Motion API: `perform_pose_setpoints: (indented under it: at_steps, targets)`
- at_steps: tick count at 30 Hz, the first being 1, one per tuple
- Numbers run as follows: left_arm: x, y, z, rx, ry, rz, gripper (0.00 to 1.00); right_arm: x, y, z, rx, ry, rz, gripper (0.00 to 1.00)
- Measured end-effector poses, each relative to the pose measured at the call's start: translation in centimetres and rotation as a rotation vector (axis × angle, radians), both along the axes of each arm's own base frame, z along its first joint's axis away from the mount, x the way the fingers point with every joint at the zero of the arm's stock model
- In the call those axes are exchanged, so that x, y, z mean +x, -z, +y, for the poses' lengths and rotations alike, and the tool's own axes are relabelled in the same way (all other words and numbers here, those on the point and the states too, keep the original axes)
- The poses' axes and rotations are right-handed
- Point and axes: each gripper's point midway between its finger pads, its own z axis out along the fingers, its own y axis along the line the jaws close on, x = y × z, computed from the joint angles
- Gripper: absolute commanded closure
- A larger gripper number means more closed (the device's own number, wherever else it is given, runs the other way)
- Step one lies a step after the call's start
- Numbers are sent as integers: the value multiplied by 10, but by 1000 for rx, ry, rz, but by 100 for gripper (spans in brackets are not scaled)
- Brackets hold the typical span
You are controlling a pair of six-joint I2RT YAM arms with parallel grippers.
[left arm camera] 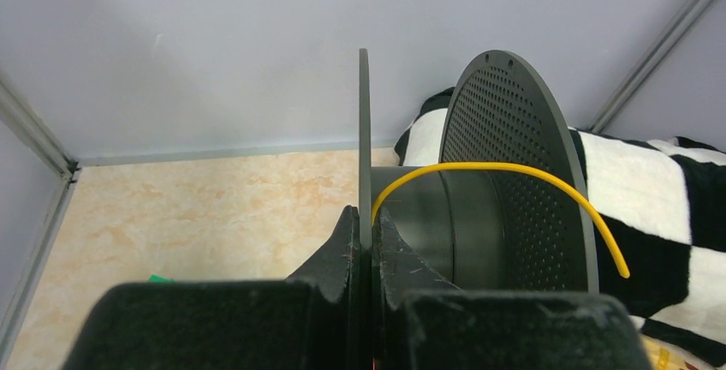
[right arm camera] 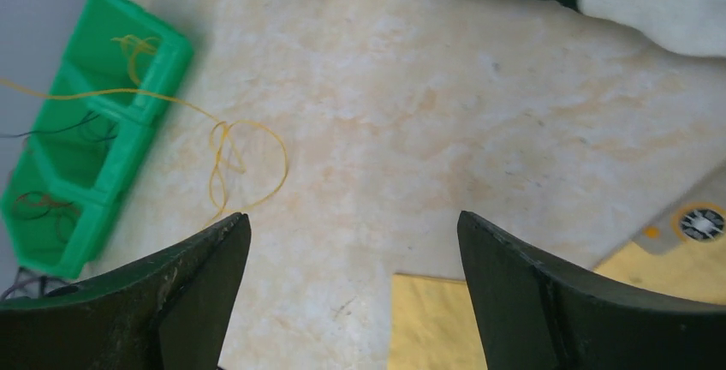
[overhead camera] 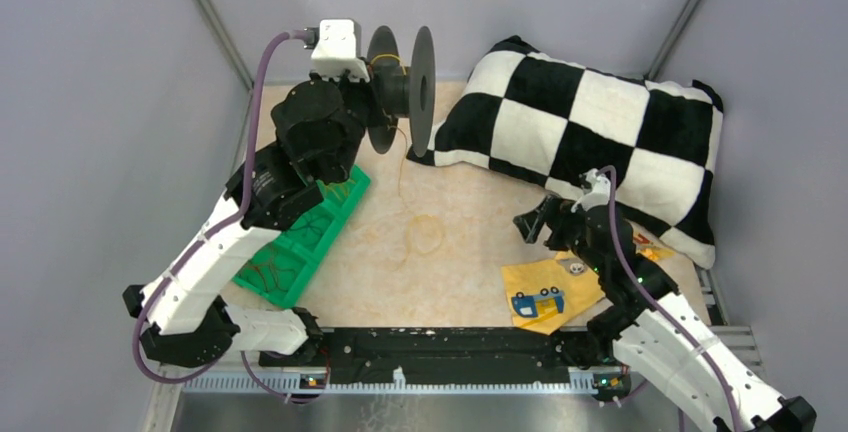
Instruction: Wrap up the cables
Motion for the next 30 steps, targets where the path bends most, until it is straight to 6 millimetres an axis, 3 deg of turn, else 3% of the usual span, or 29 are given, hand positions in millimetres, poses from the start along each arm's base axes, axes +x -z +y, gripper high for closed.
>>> perform_pose_setpoints:
  at_steps: [8,11,18,24,26,28,29,30]
  targets:
    - [-10,-8,-11,-33,96,11,100,2,-32,56,153,-264,-140,14]
    - [-20,-26,-12,-78,151,-3,100,1,-35,85,171,-360,-185,14]
    - [-45,-71,-8,-192,257,-59,100,-22,-28,167,74,-646,-358,11]
    - [-54,-70,-13,-202,311,-38,100,9,-24,196,3,-625,-488,13]
    - [-55,-66,-15,-196,323,-26,100,19,-26,201,12,-593,-522,23]
    - [-56,-65,-15,-195,331,-18,100,29,-28,203,22,-551,-543,52]
    - [-57,-65,-16,-195,335,-16,100,34,-28,204,24,-529,-548,75]
    - [-57,-64,-16,-195,337,-13,100,39,-28,204,32,-500,-546,88]
